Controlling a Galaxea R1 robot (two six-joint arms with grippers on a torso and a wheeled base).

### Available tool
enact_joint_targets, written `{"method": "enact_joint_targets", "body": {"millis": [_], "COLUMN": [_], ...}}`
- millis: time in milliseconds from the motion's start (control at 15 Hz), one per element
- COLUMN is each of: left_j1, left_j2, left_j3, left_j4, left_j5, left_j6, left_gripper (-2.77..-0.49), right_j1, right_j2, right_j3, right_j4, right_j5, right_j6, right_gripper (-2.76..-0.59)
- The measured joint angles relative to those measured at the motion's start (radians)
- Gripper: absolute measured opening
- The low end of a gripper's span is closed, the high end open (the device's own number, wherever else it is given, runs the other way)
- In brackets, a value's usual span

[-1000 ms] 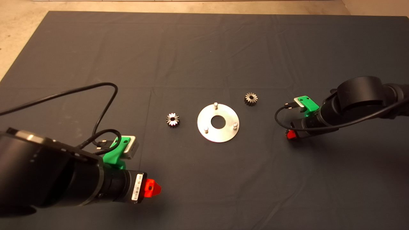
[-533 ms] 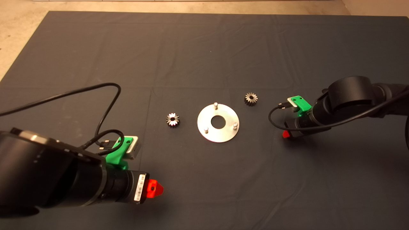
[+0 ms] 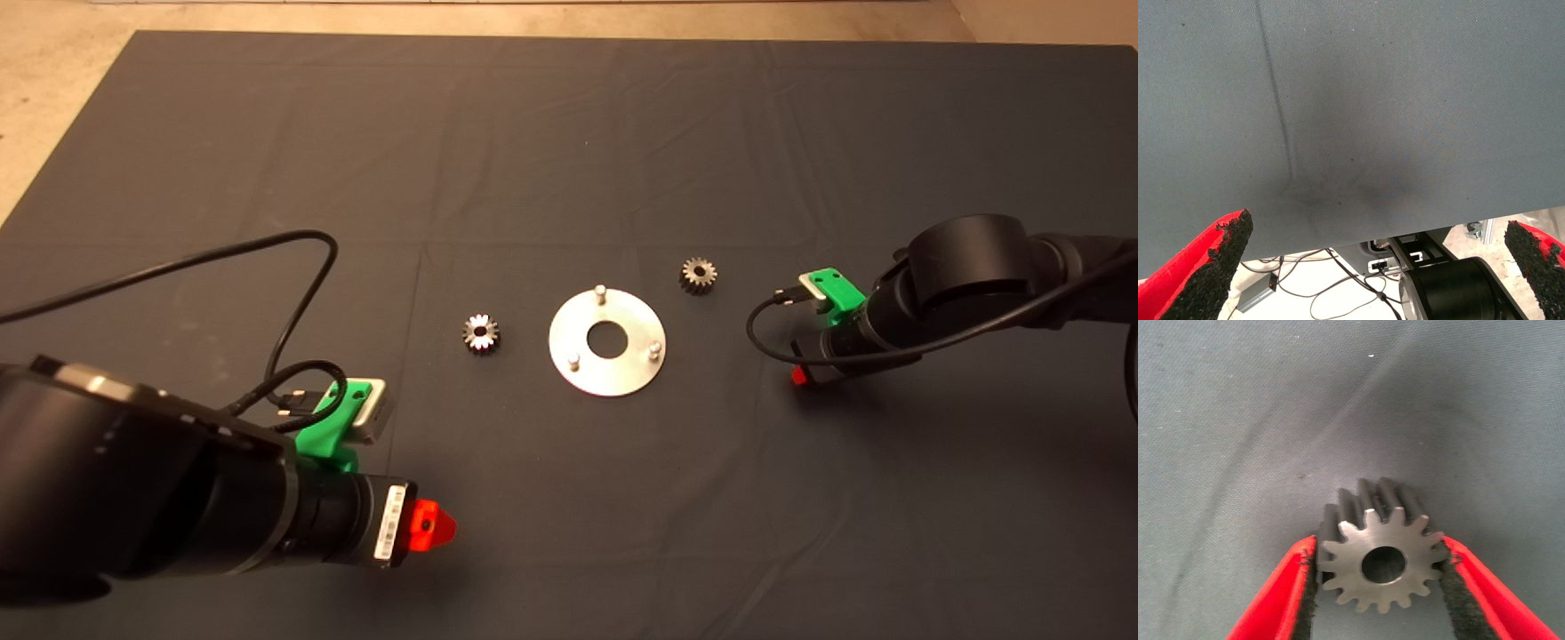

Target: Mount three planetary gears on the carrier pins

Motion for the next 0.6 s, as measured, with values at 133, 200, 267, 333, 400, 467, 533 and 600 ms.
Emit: {"method": "enact_joint_targets", "body": {"millis": [133, 200, 267, 333, 400, 467, 533, 600], "left_j1": [0.0, 0.0, 0.0, 0.0, 0.0, 0.0, 0.0, 0.0], "left_j2": [0.0, 0.0, 0.0, 0.0, 0.0, 0.0, 0.0, 0.0], "left_j3": [0.0, 0.0, 0.0, 0.0, 0.0, 0.0, 0.0, 0.0], "left_j4": [0.0, 0.0, 0.0, 0.0, 0.0, 0.0, 0.0, 0.0], "left_j5": [0.0, 0.0, 0.0, 0.0, 0.0, 0.0, 0.0, 0.0], "left_j6": [0.0, 0.0, 0.0, 0.0, 0.0, 0.0, 0.0, 0.0], "left_gripper": [-0.51, -0.51, -0.51, -0.51, -0.51, -0.51, -0.51, -0.51], "right_j1": [0.0, 0.0, 0.0, 0.0, 0.0, 0.0, 0.0, 0.0], "right_j2": [0.0, 0.0, 0.0, 0.0, -0.002, -0.006, -0.01, -0.015], "right_j3": [0.0, 0.0, 0.0, 0.0, 0.0, 0.0, 0.0, 0.0], "right_j4": [0.0, -0.001, -0.001, -0.001, -0.001, -0.001, -0.001, -0.002], "right_j5": [-0.001, -0.001, 0.0, 0.0, 0.0, 0.004, 0.011, 0.022], "right_j6": [0.0, 0.0, 0.0, 0.002, 0.008, 0.02, 0.027, 0.036], "right_gripper": [-2.2, -2.2, -2.2, -2.21, -2.21, -2.22, -2.22, -2.25]}}
